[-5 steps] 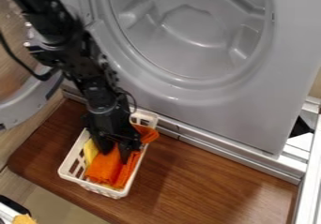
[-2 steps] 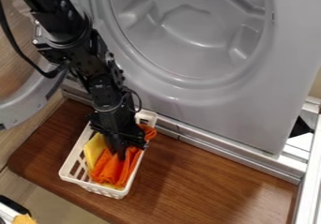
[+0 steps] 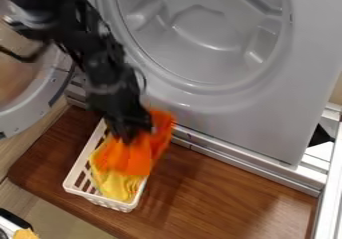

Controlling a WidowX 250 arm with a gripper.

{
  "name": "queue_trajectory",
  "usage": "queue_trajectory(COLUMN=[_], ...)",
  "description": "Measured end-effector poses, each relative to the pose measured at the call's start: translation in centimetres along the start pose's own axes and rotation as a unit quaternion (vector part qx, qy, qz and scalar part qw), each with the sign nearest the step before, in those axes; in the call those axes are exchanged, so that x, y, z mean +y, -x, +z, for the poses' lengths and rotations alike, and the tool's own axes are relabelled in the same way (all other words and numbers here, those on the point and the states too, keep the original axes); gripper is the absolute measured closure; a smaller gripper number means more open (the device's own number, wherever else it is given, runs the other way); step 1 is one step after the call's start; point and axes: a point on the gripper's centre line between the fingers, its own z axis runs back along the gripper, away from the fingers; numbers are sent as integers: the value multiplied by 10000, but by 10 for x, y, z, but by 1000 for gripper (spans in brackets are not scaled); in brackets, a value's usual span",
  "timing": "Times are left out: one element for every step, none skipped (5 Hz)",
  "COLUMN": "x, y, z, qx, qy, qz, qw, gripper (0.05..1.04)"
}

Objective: Take the orange cloth and put it inside the washing machine.

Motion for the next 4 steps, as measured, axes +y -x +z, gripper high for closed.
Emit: queue_trajectory(x=[0, -4, -6, -13], y=[-8, -22, -51, -82], z=[28, 39, 53, 51], qx=[-516, -716, -1110, -1191], qy=[-56, 129, 243, 349], qz=[61, 57, -12, -167], qw=[9986, 9973, 9935, 9921], gripper=[1026, 1026, 1027, 1027])
